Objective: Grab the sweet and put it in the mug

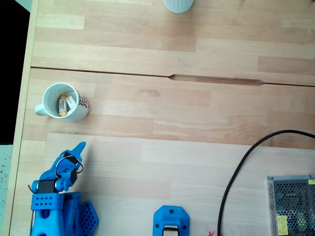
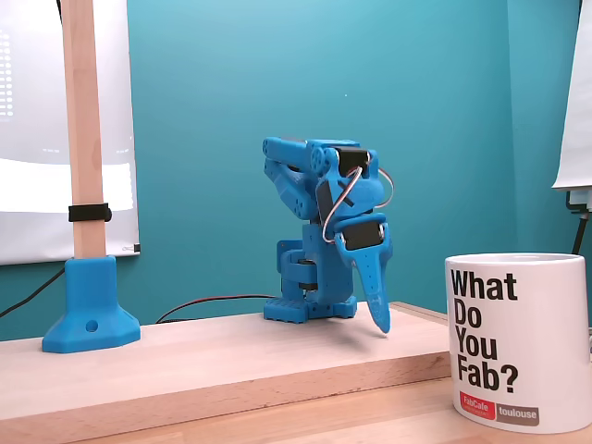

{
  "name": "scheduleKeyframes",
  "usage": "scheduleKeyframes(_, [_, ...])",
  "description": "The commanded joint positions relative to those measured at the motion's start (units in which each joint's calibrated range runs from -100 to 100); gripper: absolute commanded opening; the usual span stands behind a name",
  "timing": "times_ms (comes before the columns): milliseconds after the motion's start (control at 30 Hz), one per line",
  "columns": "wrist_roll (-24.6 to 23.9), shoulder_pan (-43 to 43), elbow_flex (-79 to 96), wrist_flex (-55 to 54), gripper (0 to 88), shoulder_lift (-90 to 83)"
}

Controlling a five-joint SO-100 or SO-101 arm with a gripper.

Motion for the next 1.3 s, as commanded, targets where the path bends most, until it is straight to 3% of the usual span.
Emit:
scheduleKeyframes(0, [0.15, 0.31, 0.51, -2.34, 29.1, -3.03])
scheduleKeyframes(433, [0.24, 2.63, 5.51, 0.40, 29.1, -19.73])
scheduleKeyframes(1267, [0.24, 2.56, 5.60, 0.40, 29.1, -20.07])
